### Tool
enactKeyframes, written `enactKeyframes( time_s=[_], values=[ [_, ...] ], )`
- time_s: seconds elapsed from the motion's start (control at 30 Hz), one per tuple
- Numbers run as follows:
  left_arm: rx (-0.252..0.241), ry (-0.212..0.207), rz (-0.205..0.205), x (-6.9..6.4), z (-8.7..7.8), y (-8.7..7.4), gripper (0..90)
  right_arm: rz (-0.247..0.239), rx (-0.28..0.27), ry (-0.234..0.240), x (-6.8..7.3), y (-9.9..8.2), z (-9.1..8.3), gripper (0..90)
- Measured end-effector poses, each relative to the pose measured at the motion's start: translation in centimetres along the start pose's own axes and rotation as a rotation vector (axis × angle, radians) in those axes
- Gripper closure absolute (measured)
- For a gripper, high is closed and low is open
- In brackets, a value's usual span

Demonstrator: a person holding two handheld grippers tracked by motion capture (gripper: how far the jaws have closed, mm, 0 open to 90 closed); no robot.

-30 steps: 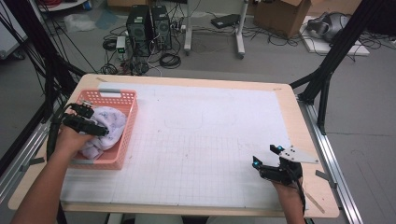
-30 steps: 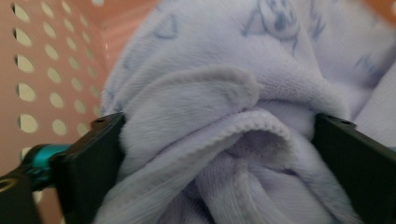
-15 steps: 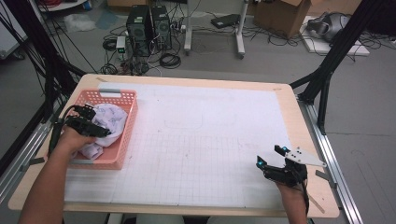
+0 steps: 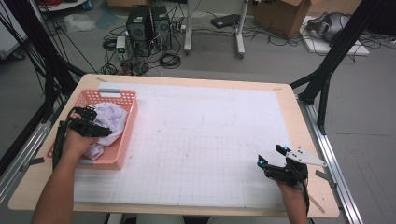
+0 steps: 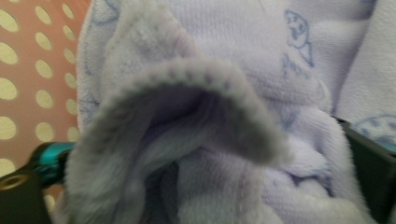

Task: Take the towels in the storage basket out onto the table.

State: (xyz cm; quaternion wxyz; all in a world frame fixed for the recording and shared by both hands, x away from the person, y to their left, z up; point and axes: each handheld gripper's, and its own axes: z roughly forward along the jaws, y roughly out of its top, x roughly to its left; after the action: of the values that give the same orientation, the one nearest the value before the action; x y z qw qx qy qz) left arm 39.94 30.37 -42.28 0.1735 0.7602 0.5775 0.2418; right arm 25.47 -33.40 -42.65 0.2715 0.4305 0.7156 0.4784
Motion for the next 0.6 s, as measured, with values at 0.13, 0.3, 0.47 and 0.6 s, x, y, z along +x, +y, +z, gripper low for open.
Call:
enactKeyframes(
  time_s=[0.13, 0.3, 0.47, 0.6],
  values=[
    [-0.013, 0.000, 0.001, 0.1, -0.4, 0.0, 22.4, -0.007, 0.007, 0.000, 0.0, 0.0, 0.4, 16.6],
    [-0.041, -0.020, -0.026, 0.7, -0.9, 0.1, 39.7, 0.003, 0.004, -0.015, 0.1, 0.2, 0.4, 17.3],
    [-0.092, -0.028, -0.071, 0.9, -2.1, 0.2, 56.1, 0.024, -0.007, -0.027, 0.0, 0.1, 0.1, 17.3],
    [-0.128, -0.059, -0.105, 1.4, -2.8, 0.0, 61.7, 0.029, -0.012, -0.032, 0.0, 0.1, 0.0, 17.3]
  ],
)
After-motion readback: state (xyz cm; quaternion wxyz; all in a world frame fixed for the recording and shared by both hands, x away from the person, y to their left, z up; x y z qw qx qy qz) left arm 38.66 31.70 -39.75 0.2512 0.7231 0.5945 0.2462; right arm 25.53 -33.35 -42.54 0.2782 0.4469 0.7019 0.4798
